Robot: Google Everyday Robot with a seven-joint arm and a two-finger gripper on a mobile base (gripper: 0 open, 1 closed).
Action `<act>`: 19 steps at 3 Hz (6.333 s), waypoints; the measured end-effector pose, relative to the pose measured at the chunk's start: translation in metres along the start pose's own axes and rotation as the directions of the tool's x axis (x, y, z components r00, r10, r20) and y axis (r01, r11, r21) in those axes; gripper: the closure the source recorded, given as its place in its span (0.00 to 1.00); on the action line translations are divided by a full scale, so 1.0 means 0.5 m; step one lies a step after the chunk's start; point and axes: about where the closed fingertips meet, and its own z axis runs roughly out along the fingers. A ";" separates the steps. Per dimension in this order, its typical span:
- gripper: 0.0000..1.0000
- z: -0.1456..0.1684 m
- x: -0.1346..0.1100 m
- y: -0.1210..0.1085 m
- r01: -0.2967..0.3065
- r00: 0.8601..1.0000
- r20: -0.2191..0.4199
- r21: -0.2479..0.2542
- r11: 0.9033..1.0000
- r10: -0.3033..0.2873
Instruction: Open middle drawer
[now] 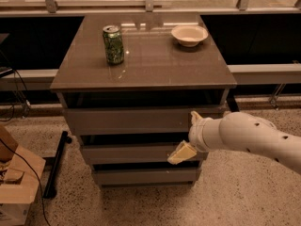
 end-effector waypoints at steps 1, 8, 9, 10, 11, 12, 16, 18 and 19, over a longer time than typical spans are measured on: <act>0.00 0.007 0.010 0.009 0.011 0.998 -0.054 -0.008 1.000 -0.012; 0.00 0.301 0.212 0.018 -0.338 0.916 0.199 -0.082 0.938 0.348; 0.00 0.339 0.222 -0.009 -0.338 0.915 0.206 -0.082 0.938 0.348; 0.00 0.387 0.224 -0.034 -0.321 0.921 0.202 -0.098 0.942 0.334; 0.00 0.435 0.237 -0.036 -0.309 0.931 0.161 -0.136 0.941 0.328; 0.19 0.438 0.254 -0.017 -0.245 0.961 0.085 -0.180 0.953 0.263; 0.54 0.170 0.285 0.212 -0.005 0.938 -0.325 -0.359 0.933 -0.119; 0.08 0.217 0.263 0.172 -0.019 0.964 -0.254 -0.357 0.934 -0.077; 0.00 0.270 0.260 0.145 -0.029 0.971 -0.230 -0.376 0.926 -0.063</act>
Offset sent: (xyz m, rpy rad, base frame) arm -0.0209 -0.0147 -0.0618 -0.0088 0.1689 -0.0399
